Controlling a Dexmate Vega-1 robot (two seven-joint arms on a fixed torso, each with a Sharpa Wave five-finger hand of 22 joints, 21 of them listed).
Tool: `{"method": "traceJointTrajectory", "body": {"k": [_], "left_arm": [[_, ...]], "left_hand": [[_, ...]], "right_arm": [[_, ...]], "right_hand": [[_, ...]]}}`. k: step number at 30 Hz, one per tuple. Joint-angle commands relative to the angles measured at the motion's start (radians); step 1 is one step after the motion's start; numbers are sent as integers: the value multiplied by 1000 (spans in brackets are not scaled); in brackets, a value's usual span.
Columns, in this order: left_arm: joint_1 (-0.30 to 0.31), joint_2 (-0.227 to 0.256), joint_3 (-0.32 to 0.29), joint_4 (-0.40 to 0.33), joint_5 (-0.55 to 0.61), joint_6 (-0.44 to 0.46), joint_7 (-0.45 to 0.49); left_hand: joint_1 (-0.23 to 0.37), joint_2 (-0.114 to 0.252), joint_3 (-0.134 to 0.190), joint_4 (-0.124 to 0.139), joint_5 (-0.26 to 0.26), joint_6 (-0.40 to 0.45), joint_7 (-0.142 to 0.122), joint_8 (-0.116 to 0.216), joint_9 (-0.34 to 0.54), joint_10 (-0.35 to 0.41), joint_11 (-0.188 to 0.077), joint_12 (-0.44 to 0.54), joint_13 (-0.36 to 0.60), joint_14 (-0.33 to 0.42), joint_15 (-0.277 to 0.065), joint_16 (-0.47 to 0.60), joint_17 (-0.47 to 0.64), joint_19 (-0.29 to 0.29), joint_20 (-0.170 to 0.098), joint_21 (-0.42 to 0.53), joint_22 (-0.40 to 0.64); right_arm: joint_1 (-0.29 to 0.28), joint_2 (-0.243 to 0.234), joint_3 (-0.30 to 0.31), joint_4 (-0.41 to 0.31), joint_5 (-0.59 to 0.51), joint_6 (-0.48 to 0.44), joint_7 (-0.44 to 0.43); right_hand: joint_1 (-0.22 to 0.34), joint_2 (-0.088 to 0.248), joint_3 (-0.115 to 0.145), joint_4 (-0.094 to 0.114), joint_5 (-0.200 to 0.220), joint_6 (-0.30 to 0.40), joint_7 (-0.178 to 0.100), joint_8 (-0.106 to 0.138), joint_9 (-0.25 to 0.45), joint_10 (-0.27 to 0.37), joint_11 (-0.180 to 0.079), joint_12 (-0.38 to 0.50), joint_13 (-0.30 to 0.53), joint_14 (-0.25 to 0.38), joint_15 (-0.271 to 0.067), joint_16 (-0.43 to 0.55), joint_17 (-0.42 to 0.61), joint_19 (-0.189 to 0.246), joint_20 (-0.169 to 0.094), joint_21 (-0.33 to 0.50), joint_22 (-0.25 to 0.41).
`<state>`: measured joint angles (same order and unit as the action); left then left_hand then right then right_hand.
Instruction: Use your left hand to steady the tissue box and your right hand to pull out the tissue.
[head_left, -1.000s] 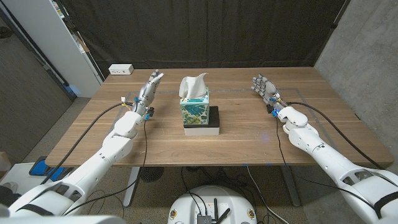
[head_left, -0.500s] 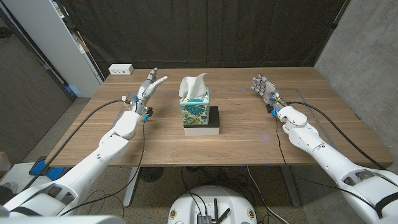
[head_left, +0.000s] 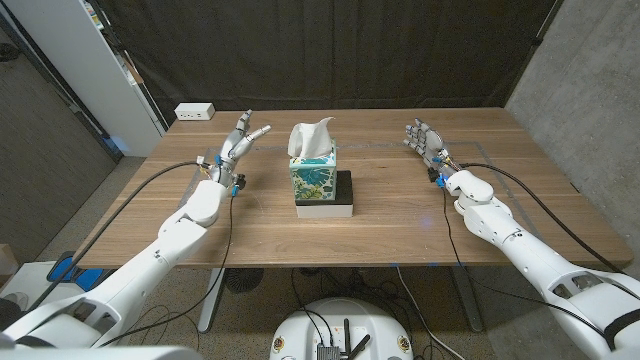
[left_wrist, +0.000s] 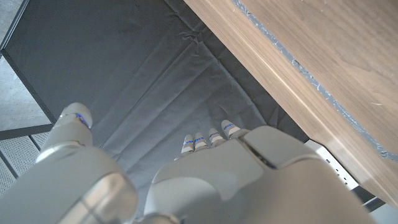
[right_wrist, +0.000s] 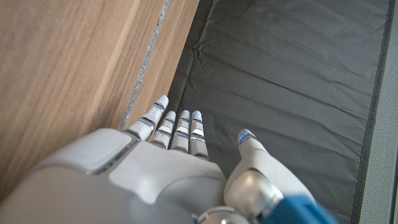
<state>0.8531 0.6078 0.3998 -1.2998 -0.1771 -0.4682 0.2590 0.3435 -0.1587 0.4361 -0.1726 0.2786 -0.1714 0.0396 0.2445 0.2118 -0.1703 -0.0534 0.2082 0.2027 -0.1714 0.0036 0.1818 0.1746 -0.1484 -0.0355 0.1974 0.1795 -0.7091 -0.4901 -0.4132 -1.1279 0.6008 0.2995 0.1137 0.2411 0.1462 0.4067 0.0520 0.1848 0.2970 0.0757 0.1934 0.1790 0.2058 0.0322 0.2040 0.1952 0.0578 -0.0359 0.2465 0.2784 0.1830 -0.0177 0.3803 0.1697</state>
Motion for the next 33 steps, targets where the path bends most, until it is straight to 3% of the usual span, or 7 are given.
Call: {"method": "traceJointTrajectory", "body": {"k": [1, 33], "left_arm": [[42, 9, -12, -37, -2, 4, 24], [182, 36, -57, -180, 18, 32, 85]], "left_hand": [[15, 1, -3, 2, 5, -434, 5, 6, 4, -285, 6, 1, 2, -251, 1, 0, 3, -2, -8, 2, 1], [41, 8, -15, 7, 2, -426, 5, 20, 6, -278, 7, 3, 3, -247, 0, 1, 2, 4, -10, 4, 2]], "right_arm": [[5, -2, -6, -4, -10, -8, -8], [-33, -19, -2, -61, -16, -13, -36]], "right_hand": [[5, -9, -2, -5, -4, 4, 1, 2, 4, 7, 1, 3, 3, 6, -2, -1, 0, 6, 6, -5, 2], [6, -7, -5, -25, -5, 2, 3, 0, 3, 5, 3, -1, 3, 5, 2, -7, -11, 7, 10, -21, 3]]}}
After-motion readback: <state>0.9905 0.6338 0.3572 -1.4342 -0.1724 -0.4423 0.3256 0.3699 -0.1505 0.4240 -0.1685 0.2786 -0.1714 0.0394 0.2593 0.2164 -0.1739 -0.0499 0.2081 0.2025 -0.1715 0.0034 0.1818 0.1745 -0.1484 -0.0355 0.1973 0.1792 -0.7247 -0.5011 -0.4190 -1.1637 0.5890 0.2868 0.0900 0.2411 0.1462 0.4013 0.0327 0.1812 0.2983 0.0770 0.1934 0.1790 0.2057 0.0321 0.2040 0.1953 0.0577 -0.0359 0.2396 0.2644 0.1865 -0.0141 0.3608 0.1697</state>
